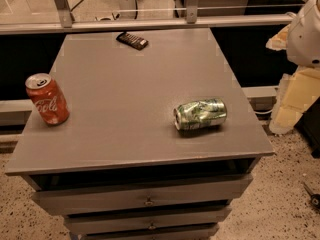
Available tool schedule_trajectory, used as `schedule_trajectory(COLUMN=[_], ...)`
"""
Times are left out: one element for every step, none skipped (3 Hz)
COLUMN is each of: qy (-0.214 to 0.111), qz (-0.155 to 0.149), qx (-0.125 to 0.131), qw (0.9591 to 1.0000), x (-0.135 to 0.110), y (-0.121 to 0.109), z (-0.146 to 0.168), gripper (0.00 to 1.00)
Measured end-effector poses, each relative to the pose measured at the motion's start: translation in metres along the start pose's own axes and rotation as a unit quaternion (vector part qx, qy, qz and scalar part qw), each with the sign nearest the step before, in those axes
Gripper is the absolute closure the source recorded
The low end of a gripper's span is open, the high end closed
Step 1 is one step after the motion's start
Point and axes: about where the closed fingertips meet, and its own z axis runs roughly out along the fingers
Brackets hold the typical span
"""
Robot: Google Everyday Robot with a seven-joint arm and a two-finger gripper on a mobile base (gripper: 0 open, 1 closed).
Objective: Place green can upright
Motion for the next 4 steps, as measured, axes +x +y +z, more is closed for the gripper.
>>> schedule_trajectory(qy=[-0.001, -0.008, -0.015, -0.021], qz=[-0.006, -0.046, -0.089, -0.134], qx=[-0.001, -0.007, -0.024, -0.04], qw=[1.0, 0.9989, 0.9956, 0.99], x=[-0.005, -0.034, -0.065, -0.084], y=[0.001, 0.005, 0.017, 0.033], z=[0.003, 0.024, 0.058, 0.1], gripper=[0.0, 0.0, 0.0, 0.0])
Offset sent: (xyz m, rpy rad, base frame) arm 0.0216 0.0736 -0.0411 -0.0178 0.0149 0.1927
